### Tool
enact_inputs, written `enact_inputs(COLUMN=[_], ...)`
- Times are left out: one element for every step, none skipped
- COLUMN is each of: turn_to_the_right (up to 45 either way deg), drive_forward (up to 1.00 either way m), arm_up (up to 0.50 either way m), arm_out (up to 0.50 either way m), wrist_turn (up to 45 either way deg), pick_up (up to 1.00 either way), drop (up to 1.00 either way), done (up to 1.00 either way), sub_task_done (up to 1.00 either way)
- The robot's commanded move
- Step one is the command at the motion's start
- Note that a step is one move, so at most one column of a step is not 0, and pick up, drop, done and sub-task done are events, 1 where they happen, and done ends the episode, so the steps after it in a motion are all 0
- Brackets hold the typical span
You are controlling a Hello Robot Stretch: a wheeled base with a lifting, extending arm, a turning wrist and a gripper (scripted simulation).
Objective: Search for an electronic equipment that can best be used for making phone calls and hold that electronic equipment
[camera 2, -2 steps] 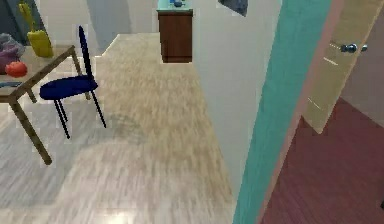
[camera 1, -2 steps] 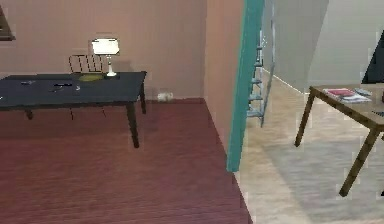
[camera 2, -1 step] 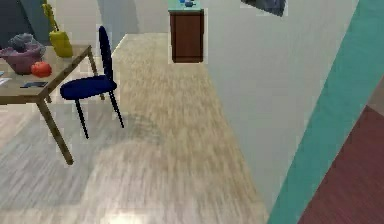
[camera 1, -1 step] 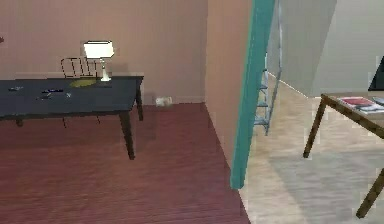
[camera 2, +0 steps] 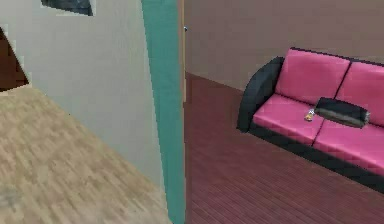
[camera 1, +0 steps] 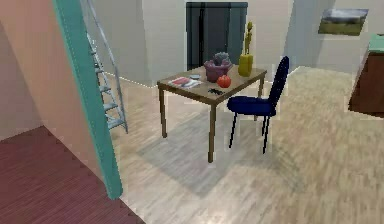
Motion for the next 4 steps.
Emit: enact_inputs(turn_to_the_right=[24.0,0.0,6.0,0.0], drive_forward=[0.0,1.0,0.0,0.1], arm_up=[0.0,0.0,0.0,0.0], arm_out=[0.0,0.0,0.0,0.0], wrist_turn=[0.0,0.0,0.0,0.0], pick_up=[0.0,0.0,0.0,0.0], drop=[0.0,0.0,0.0,0.0], done=[0.0,0.0,0.0,0.0], sub_task_done=[0.0,0.0,0.0,0.0])
